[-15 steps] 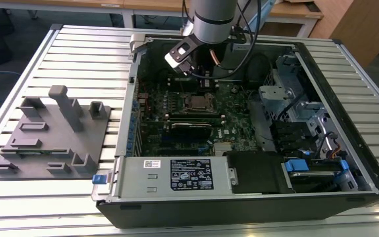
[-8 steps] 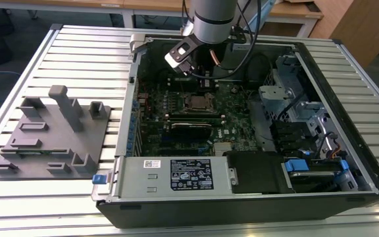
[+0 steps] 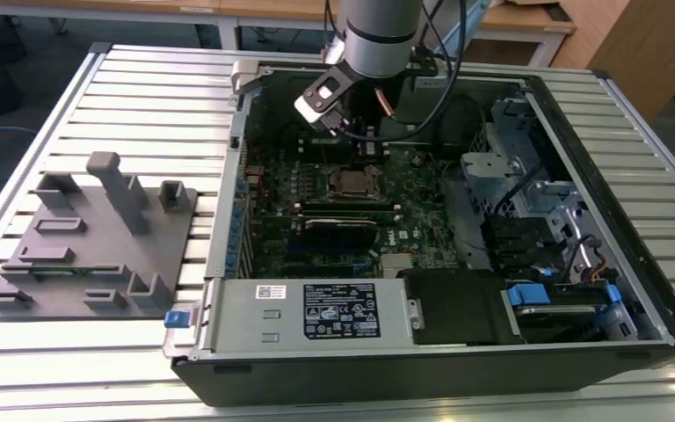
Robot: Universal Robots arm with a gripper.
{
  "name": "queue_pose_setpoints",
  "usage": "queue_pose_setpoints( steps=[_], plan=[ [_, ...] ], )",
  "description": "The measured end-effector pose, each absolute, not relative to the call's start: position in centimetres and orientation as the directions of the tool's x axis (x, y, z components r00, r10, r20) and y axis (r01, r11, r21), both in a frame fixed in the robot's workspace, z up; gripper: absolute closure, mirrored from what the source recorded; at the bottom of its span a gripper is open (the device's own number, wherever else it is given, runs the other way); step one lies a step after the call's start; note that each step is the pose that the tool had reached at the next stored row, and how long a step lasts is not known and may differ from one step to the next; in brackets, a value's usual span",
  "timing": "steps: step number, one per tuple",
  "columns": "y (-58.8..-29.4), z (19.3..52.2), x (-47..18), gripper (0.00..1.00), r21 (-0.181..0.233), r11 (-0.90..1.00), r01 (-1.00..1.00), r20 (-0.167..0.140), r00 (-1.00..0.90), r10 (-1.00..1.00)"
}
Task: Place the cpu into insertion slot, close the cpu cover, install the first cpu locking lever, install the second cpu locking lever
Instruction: 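Close the cpu cover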
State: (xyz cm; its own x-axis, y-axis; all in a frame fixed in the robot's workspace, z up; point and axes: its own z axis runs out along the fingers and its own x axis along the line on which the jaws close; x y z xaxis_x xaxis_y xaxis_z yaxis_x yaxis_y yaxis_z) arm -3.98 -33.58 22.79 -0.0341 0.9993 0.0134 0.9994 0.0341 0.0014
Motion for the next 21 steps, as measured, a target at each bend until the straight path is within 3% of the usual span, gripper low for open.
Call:
queue_pose_setpoints(
  steps=[21],
  plan=[
    [-33.58,22.79,-4.00,0.90,0.001,0.160,0.987,0.013,-0.160,0.987]
  ],
)
